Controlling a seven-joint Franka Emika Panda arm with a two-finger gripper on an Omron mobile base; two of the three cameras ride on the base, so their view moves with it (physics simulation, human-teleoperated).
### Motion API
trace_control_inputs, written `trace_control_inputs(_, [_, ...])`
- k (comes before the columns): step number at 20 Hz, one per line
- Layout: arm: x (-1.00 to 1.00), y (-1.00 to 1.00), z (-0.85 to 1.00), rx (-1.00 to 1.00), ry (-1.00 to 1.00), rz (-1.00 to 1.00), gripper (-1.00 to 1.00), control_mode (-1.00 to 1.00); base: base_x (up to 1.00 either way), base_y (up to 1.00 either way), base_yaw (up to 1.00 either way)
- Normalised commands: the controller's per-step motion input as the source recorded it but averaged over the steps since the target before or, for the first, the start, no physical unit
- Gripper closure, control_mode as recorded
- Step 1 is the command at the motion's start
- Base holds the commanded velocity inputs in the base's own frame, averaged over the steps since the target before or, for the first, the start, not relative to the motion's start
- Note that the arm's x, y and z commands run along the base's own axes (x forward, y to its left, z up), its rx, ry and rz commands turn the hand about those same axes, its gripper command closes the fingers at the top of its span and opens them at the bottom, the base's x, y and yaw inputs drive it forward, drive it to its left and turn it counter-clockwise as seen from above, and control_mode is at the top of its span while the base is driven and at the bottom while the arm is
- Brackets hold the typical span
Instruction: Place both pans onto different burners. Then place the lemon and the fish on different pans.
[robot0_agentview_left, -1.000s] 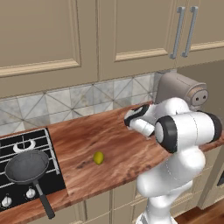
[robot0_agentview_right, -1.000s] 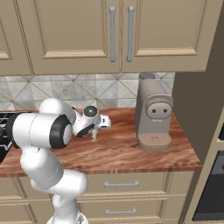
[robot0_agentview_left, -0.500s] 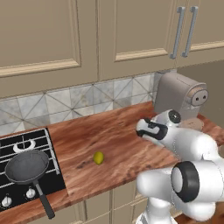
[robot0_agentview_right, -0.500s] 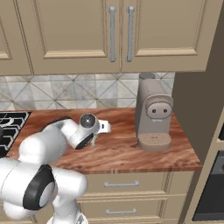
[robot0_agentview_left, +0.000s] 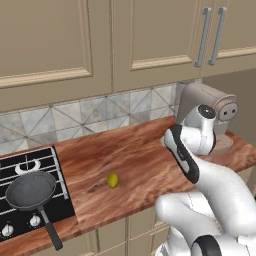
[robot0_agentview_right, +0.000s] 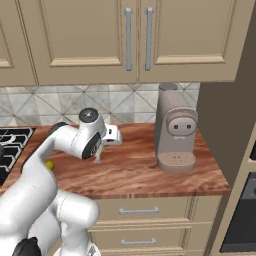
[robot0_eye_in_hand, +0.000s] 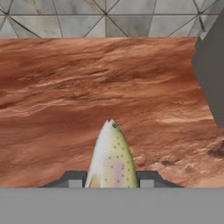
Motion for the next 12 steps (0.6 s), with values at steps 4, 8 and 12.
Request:
trace_control_inputs(4, [-0.84, -0.10, 0.49, 0.00, 0.01, 0.08, 1.00, -1.00, 0.00, 0.00, 0.00])
trace_control_inputs(8, [-0.91, -0.01, 0.41, 0.00, -0.01, 0.11, 1.00, -1.00, 0.00, 0.00, 0.00])
trace_control_inputs(12, [-0.85, 0.22, 0.36, 0.00, -0.08, 0.17, 1.00, -1.00, 0.00, 0.00, 0.00])
